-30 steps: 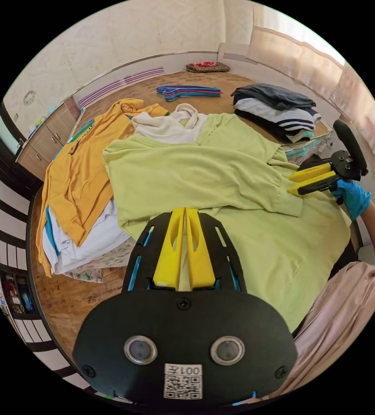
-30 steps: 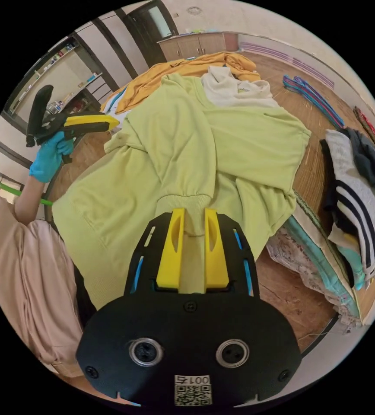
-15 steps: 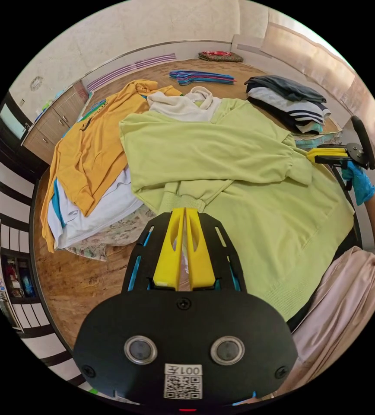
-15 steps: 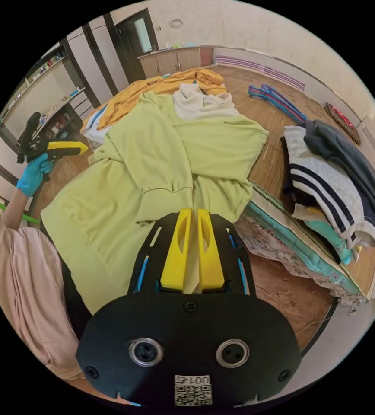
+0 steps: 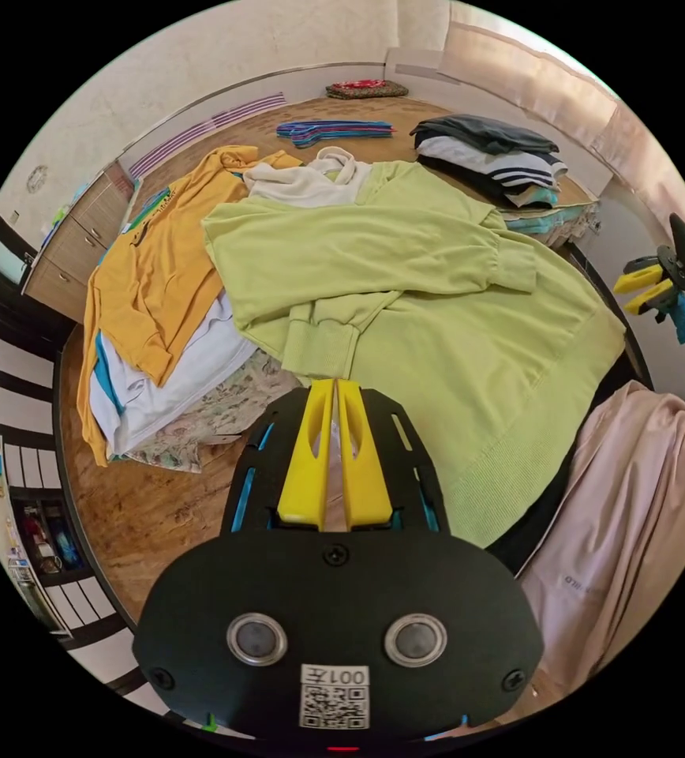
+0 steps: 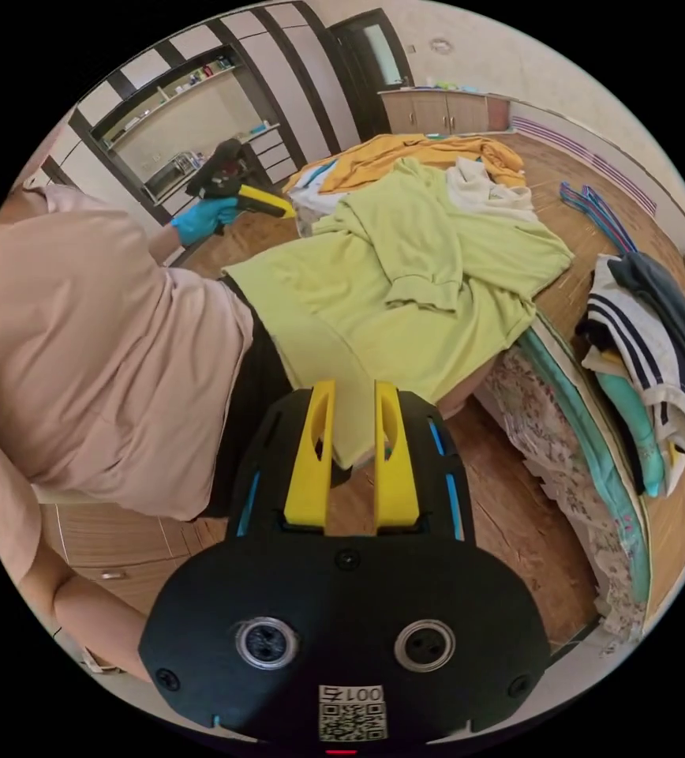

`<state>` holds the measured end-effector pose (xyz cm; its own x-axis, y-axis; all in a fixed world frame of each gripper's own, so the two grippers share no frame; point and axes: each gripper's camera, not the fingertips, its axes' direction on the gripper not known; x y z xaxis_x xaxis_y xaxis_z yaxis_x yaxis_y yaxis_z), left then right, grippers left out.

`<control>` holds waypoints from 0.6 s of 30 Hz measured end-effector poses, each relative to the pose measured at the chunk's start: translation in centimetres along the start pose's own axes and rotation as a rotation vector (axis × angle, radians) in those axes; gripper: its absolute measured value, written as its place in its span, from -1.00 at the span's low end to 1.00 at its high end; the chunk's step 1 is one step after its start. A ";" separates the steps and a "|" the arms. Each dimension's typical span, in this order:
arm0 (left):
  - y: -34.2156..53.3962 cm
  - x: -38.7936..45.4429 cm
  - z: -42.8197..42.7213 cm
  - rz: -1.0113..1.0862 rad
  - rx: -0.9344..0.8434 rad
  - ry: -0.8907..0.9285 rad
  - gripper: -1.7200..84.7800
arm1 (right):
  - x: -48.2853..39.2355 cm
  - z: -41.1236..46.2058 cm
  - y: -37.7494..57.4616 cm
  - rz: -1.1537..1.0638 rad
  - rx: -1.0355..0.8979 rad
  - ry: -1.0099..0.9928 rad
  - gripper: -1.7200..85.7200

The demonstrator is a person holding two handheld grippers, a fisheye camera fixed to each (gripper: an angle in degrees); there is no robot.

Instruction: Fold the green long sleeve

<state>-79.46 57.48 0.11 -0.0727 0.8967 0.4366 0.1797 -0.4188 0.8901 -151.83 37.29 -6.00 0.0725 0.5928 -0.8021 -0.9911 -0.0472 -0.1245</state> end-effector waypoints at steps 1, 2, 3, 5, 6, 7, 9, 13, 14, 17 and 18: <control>-0.2 0.3 -0.6 0.007 0.002 -0.017 -0.99 | -0.7 -0.1 0.7 0.005 -0.035 0.028 -0.79; -0.3 0.5 -0.9 0.010 0.005 -0.024 -0.99 | -1.0 0.0 1.0 0.007 -0.055 0.041 -0.78; -0.6 1.0 -1.6 0.012 0.013 -0.035 -0.98 | -1.6 0.1 1.6 0.013 -0.090 0.057 -0.77; -1.4 1.6 -2.4 0.008 0.016 -0.045 -0.98 | -2.5 0.2 2.3 0.019 -0.125 0.080 -0.74; -2.1 2.1 -2.9 0.005 0.017 -0.048 -0.98 | -3.0 0.3 2.8 0.029 -0.127 0.101 -0.72; -2.7 2.5 -3.5 0.006 0.025 -0.052 -0.99 | -3.5 0.4 3.1 0.045 -0.122 0.115 -0.70; -3.6 3.2 -4.3 0.012 0.048 -0.056 -0.99 | -4.2 0.8 3.4 0.052 -0.139 0.123 -0.69; -5.3 4.5 -5.8 0.027 0.093 -0.048 -0.98 | -6.1 2.0 3.2 -0.001 -0.208 0.167 -0.72; -5.5 4.7 -6.0 0.030 0.096 -0.047 -0.98 | -6.4 2.1 3.1 -0.011 -0.217 0.171 -0.73; -6.4 5.3 -6.5 0.040 0.109 -0.034 -0.98 | -7.3 2.5 2.7 -0.055 -0.256 0.183 -0.79; -6.7 5.5 -6.7 0.044 0.111 -0.023 -0.98 | -7.6 2.6 2.6 -0.069 -0.270 0.196 -0.82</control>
<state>-87.64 64.31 -2.57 -0.0396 0.8815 0.4705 0.2896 -0.4405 0.8498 -155.26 34.73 1.33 0.1842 0.4369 -0.8804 -0.9198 -0.2390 -0.3111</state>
